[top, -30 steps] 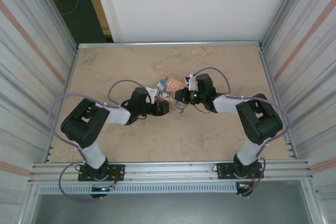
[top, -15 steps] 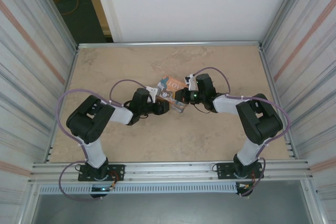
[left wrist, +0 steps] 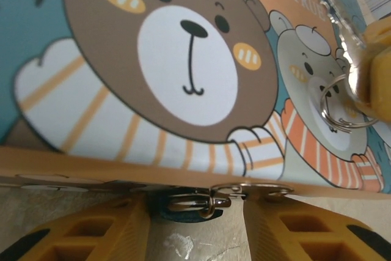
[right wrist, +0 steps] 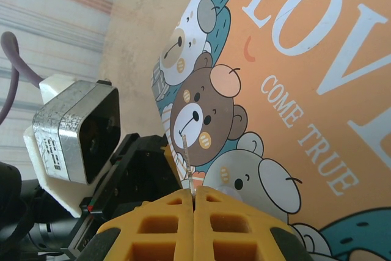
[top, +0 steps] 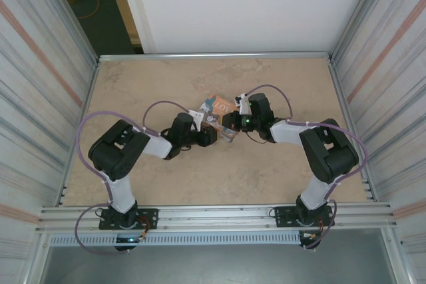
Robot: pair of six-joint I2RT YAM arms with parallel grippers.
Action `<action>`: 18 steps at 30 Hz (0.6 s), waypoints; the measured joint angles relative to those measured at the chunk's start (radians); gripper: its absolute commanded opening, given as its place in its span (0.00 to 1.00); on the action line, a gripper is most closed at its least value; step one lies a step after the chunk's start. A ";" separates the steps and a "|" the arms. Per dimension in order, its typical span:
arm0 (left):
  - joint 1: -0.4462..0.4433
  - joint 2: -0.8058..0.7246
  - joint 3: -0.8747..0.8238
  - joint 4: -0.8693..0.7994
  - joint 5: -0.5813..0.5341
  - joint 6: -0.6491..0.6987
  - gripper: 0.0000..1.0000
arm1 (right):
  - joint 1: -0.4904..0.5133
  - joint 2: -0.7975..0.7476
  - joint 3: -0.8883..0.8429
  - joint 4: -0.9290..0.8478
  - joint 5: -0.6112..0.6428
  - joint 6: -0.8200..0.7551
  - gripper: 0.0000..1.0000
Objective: Unlock a padlock with a key
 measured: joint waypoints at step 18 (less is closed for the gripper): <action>-0.041 0.016 0.014 -0.004 -0.076 -0.015 0.32 | 0.000 -0.002 0.000 0.002 0.006 0.000 0.00</action>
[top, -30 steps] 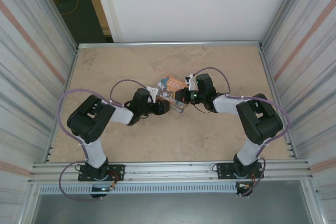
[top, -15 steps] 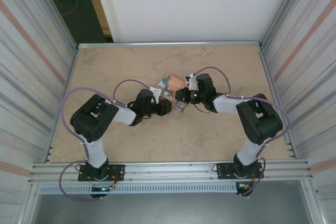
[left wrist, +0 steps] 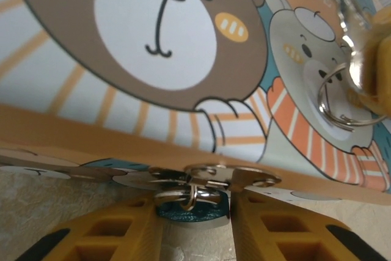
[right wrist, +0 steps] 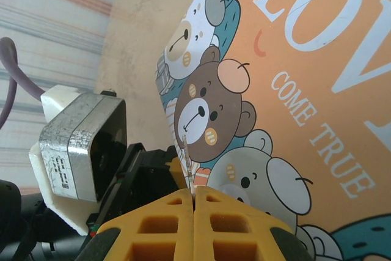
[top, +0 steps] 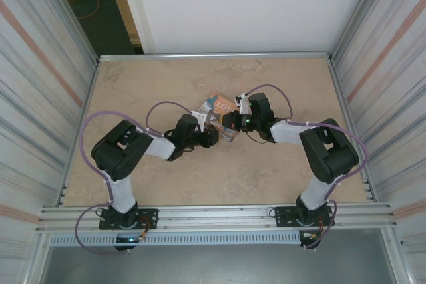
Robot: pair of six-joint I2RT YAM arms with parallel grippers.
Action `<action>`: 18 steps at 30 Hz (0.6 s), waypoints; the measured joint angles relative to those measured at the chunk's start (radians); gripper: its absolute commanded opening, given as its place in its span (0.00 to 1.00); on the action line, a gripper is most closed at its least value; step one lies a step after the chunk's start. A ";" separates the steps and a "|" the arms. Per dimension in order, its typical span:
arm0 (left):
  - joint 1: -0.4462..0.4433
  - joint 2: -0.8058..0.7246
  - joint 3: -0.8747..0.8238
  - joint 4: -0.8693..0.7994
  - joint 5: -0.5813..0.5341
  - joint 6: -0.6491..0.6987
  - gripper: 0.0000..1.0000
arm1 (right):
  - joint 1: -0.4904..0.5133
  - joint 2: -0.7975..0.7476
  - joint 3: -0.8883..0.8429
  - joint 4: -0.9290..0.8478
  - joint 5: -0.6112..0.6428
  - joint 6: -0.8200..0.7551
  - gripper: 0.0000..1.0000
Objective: Unlock a padlock with a key
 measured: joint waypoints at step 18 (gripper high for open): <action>-0.012 -0.100 0.003 -0.130 -0.001 -0.073 0.25 | 0.008 -0.236 -0.010 -0.184 0.031 -0.082 0.00</action>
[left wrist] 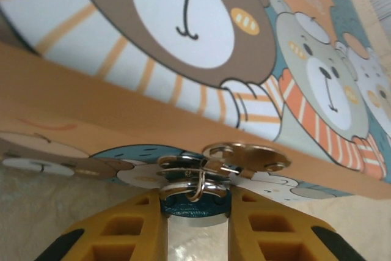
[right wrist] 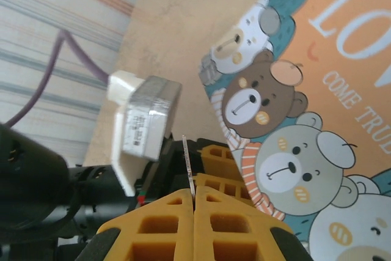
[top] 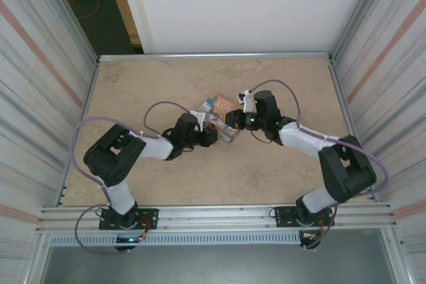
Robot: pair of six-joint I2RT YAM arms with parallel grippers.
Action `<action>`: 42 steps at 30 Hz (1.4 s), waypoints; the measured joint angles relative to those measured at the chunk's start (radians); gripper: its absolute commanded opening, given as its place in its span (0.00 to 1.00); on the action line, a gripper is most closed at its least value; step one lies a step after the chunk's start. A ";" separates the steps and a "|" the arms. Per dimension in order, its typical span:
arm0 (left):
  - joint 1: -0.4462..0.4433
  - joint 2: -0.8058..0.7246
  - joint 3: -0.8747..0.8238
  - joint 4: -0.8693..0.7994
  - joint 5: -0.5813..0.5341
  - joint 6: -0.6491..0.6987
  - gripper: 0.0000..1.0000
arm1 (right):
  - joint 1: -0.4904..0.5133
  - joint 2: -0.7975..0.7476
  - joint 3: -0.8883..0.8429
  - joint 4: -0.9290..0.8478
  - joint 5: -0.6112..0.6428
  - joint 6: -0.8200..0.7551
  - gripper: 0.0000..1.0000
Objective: Unlock a padlock with a key
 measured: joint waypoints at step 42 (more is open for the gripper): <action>-0.057 -0.220 0.155 -0.537 0.203 -0.402 0.18 | 0.602 -0.374 -0.465 0.009 0.902 -0.231 0.00</action>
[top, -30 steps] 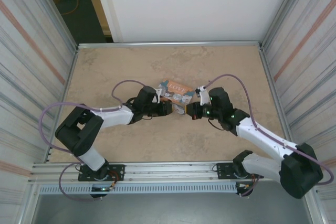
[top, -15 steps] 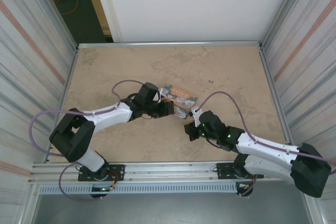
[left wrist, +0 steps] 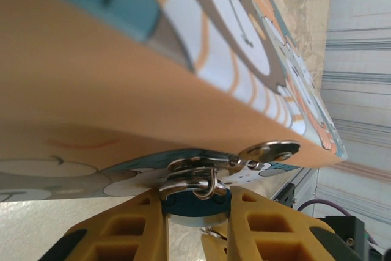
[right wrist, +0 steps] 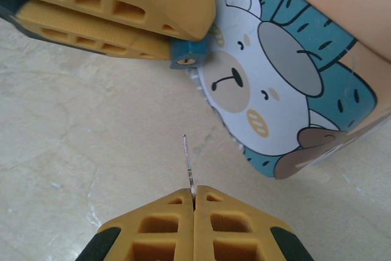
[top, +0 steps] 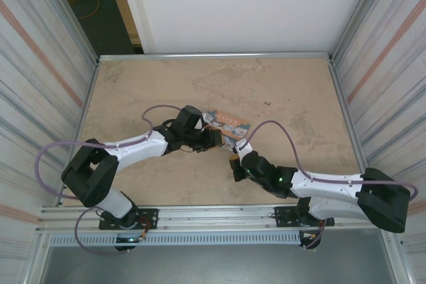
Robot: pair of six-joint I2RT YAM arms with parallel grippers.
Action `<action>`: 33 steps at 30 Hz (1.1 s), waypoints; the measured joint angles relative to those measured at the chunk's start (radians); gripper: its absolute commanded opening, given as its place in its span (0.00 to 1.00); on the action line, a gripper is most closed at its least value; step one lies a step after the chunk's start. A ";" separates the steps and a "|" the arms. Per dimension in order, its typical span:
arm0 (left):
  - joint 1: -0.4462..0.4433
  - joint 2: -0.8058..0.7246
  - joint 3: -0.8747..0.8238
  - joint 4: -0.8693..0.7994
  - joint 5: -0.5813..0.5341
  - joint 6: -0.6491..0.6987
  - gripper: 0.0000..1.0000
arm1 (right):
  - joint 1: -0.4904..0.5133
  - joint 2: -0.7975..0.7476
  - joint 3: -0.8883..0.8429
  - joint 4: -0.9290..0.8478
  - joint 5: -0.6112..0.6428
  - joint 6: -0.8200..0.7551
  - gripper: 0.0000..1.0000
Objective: Unlock a padlock with a key
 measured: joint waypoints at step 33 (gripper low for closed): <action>-0.003 -0.014 -0.006 -0.018 0.001 -0.034 0.17 | 0.001 0.063 0.024 0.115 0.037 -0.058 0.00</action>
